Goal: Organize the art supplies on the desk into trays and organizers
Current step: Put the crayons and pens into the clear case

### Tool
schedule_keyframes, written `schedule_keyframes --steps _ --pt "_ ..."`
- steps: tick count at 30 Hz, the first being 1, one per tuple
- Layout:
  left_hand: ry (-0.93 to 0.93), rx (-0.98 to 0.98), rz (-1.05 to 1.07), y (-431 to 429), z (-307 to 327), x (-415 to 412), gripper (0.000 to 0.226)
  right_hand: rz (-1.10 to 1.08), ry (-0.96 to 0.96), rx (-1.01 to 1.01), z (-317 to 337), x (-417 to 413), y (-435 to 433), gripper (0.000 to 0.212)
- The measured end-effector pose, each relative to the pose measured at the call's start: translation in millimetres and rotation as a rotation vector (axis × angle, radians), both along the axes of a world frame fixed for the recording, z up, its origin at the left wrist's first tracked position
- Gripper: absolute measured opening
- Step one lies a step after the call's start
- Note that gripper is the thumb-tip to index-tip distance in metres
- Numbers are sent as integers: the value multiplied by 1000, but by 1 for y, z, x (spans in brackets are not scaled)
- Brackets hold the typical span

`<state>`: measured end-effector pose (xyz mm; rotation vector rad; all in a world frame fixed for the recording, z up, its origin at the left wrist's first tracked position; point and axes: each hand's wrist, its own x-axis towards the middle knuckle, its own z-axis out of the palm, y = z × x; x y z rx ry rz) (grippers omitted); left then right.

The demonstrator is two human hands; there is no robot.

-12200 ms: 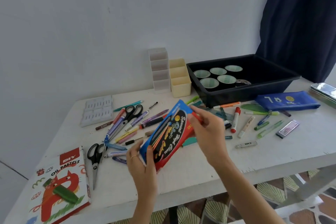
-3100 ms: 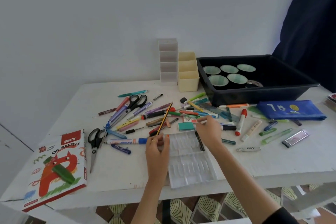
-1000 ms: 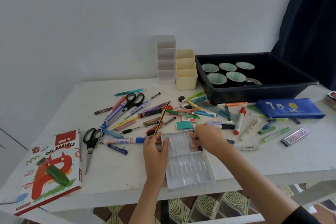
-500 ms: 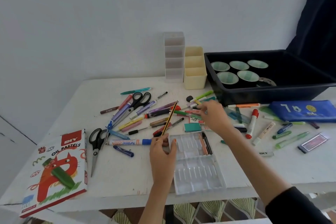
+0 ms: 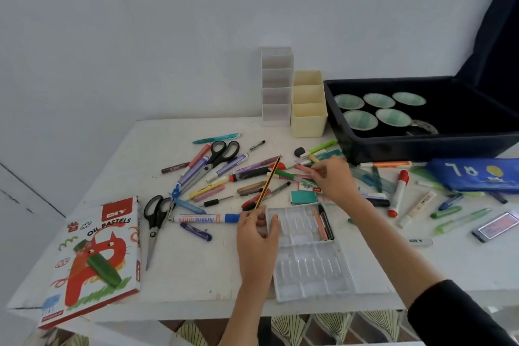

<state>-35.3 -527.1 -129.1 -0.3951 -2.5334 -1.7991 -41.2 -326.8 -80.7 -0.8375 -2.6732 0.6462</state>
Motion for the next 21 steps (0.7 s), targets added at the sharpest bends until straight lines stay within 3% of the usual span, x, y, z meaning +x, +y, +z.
schedule_keyframes --steps 8,11,18,21 --pt "-3 2 -10 -1 2 2 35 -130 502 -639 26 40 -26 11" --pt "-3 -2 -14 -1 3 3 32 -132 598 -883 29 54 -32 15" --pt "34 13 -36 -3 3 4 33 -130 548 -795 12 82 -48 27" --pt "47 -8 -36 -3 2 3 32 -176 539 -659 4 89 -50 25"
